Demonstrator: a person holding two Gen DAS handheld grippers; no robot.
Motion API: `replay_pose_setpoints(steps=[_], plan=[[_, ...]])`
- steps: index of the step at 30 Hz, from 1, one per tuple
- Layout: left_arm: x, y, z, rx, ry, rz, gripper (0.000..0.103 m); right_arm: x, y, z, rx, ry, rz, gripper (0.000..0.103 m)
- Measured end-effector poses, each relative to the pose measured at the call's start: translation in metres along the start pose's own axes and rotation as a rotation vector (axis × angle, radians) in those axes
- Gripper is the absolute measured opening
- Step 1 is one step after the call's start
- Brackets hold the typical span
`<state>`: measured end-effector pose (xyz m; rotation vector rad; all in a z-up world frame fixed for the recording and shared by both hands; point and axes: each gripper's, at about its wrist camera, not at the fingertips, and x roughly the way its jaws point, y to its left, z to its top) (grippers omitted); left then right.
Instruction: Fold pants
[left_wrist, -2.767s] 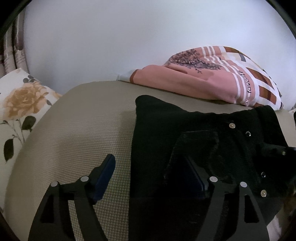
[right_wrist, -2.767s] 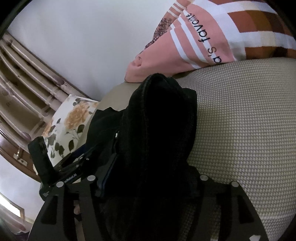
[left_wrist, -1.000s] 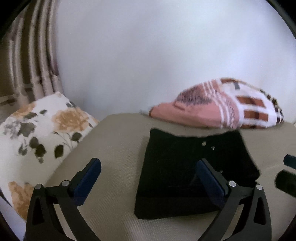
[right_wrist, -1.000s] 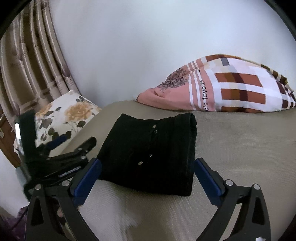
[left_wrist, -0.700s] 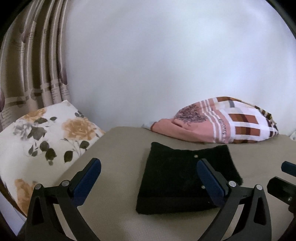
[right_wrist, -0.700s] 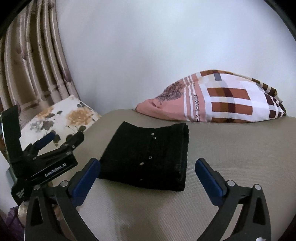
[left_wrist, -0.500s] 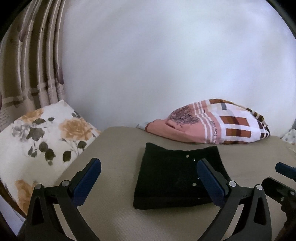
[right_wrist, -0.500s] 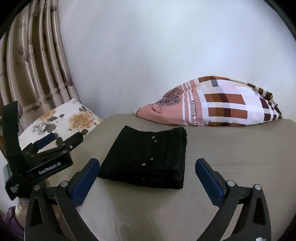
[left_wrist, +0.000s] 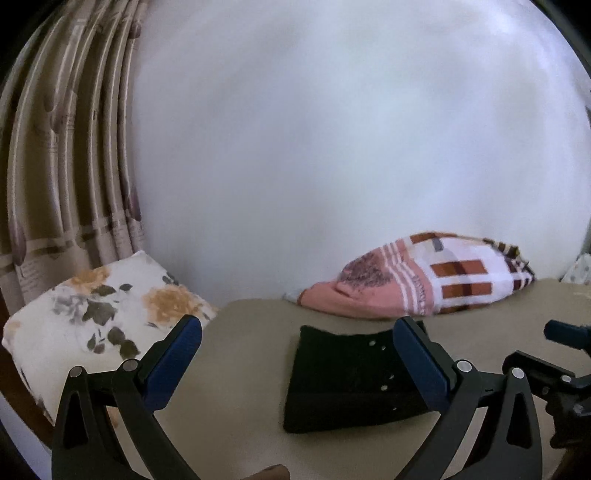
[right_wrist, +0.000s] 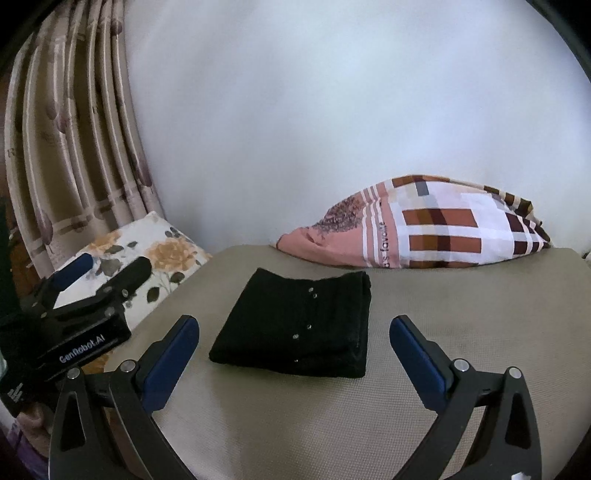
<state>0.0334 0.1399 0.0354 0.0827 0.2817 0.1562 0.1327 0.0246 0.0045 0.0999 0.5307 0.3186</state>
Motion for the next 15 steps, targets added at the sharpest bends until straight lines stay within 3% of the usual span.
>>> replay_pose_setpoints(steps=[10,15], plan=[[-0.005,0.008,0.012,-0.085,0.029,-0.088,0.103,-0.012,-0.003,-0.003,0.011,-0.01,-0.014,0.103],[-0.003,0.005,0.008,-0.064,0.035,-0.068,0.103,-0.012,-0.004,-0.003,0.012,-0.008,-0.007,0.103]])
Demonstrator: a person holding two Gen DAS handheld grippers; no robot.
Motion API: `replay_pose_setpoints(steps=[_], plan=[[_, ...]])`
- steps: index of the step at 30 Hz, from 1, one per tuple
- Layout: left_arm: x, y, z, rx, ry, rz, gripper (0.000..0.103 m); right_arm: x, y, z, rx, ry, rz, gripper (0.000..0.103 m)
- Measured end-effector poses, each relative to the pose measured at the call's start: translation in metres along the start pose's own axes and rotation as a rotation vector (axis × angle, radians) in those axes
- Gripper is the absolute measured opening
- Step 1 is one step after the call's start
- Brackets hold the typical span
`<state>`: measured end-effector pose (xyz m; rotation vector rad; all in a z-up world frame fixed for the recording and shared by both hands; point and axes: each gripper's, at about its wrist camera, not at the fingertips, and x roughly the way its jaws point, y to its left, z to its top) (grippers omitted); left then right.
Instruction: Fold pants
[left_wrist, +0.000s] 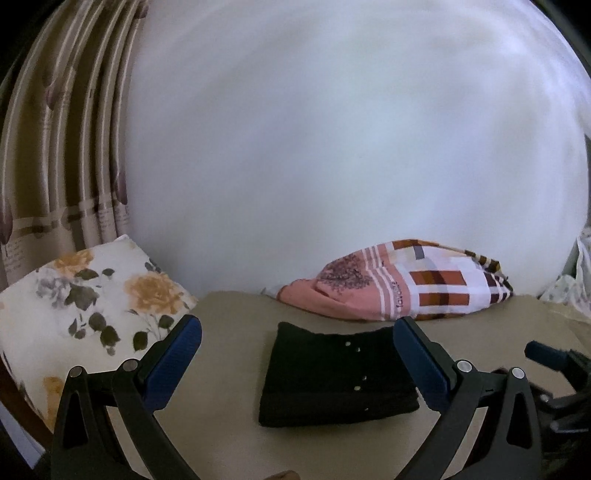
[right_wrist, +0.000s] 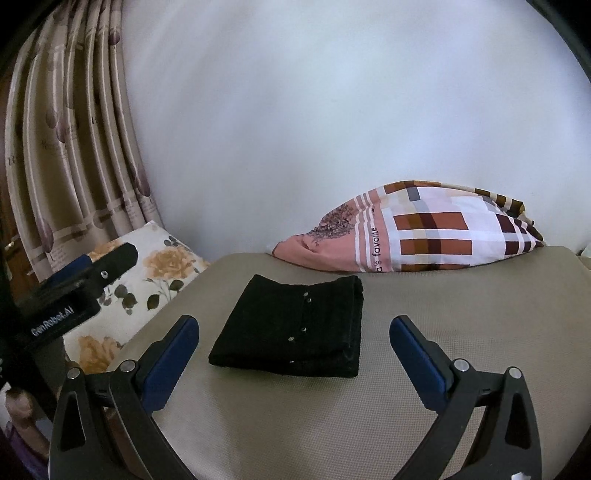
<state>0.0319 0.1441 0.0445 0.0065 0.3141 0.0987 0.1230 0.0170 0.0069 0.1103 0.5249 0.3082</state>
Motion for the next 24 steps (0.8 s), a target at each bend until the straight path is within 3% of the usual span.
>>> replay_pose_setpoints(steps=[24], plan=[[0.002,-0.006,-0.003,0.01,0.006,-0.02,0.103,0.005,0.006,-0.012,0.002,0.023,-0.001,0.103]])
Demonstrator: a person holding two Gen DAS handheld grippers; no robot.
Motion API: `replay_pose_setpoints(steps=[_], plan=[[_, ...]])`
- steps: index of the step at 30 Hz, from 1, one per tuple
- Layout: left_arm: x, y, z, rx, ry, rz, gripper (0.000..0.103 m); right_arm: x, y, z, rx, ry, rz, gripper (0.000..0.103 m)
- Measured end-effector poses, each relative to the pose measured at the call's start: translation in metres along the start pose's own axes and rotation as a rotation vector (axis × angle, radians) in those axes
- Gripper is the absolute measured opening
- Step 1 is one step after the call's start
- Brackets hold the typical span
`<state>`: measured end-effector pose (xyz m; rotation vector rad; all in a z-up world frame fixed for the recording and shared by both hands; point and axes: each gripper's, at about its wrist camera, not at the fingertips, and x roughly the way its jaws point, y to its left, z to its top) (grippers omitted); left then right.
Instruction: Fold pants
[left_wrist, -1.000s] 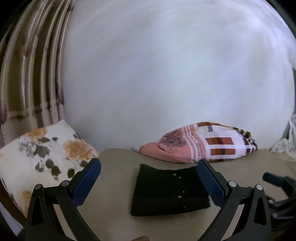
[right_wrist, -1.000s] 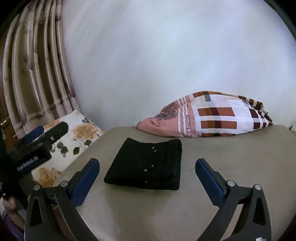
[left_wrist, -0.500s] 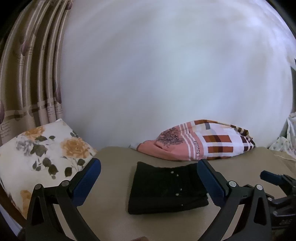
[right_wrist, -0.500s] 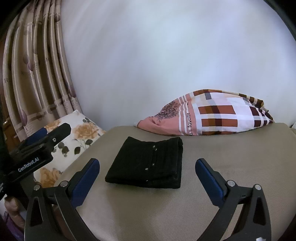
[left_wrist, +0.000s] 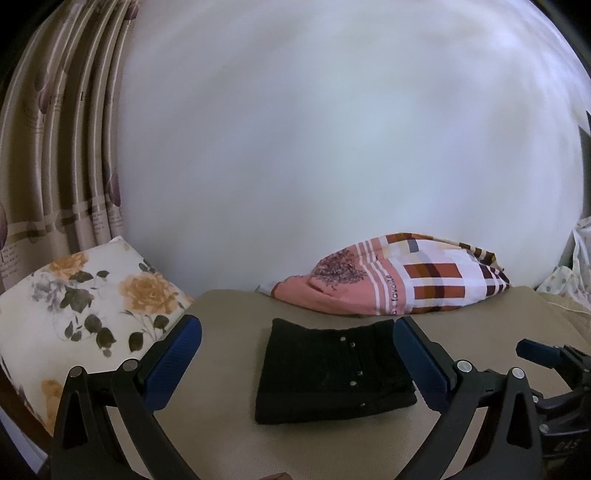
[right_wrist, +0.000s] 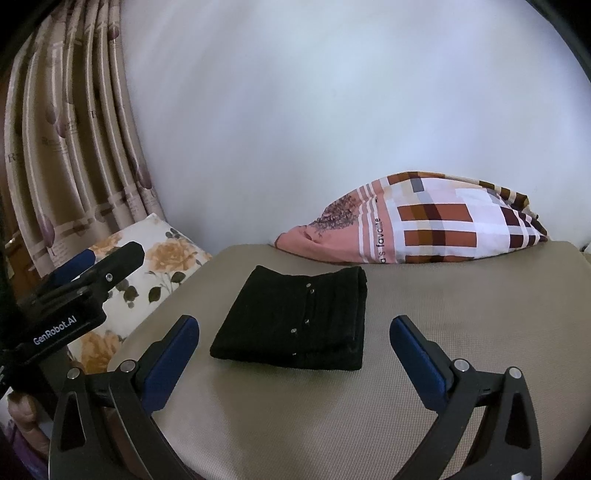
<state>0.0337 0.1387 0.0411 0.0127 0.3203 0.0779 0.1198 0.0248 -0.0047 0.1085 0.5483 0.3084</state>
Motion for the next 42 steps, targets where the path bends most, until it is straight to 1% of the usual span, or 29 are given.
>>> replay_pose_setpoints(steps=[5,15,36,42], plan=[[0.0,0.0,-0.003,0.001,0.005,-0.002,0.103,-0.001,0.004,-0.003,-0.003,0.012,0.002,0.103],[0.002,0.001,-0.008,0.004,0.012,-0.009,0.103,0.004,-0.002,-0.002,0.001,0.023,0.01,0.103],[0.004,0.003,-0.011,0.006,0.014,-0.015,0.103,0.005,-0.004,-0.003,0.002,0.027,0.015,0.103],[0.006,0.007,-0.014,-0.014,0.044,-0.043,0.103,0.005,-0.004,-0.006,0.003,0.032,0.017,0.103]])
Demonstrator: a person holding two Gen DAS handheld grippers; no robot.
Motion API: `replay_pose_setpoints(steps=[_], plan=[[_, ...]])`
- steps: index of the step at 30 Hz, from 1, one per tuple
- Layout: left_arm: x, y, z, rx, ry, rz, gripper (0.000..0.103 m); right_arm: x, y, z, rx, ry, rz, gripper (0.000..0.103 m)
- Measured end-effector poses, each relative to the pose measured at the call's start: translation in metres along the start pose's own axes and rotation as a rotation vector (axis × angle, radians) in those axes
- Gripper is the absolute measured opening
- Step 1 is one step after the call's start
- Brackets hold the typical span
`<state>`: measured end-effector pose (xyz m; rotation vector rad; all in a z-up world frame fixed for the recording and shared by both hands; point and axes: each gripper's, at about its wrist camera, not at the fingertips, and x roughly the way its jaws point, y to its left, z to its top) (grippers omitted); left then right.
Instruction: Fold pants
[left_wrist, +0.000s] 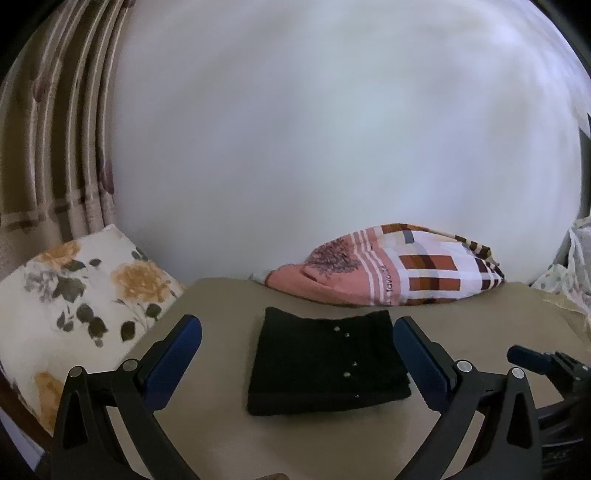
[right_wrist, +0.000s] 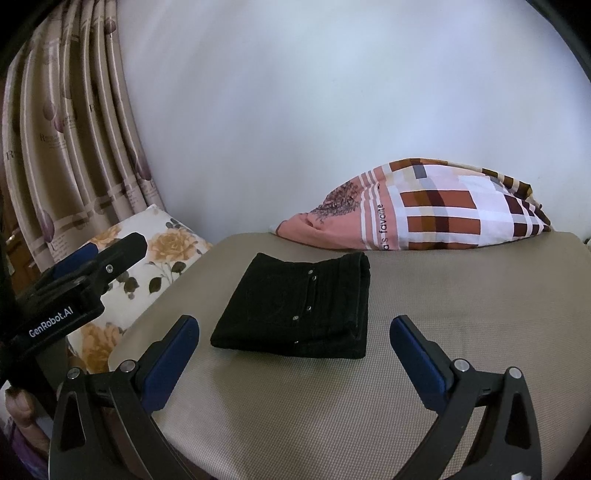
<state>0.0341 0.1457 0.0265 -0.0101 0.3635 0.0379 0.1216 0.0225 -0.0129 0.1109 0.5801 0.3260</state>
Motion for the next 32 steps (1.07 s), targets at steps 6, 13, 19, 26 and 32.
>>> replay_pose_setpoints(steps=[6,13,19,26,32], plan=[[0.007,0.004,0.002,-0.012,0.018,-0.006,0.103,0.0,-0.001,0.0,-0.001,0.002,0.001,0.103],[0.018,0.008,0.005,-0.04,0.053,-0.036,0.103,0.001,-0.001,0.001,-0.001,0.005,0.004,0.103],[0.022,0.006,0.003,-0.032,0.058,-0.004,0.103,0.001,-0.001,-0.001,-0.002,0.008,0.002,0.103],[0.022,0.005,-0.001,-0.033,0.04,0.049,0.103,0.001,-0.001,-0.003,-0.003,0.012,0.005,0.103],[0.022,0.006,0.0,-0.024,0.039,0.065,0.103,0.0,-0.001,-0.004,-0.001,0.014,0.006,0.103]])
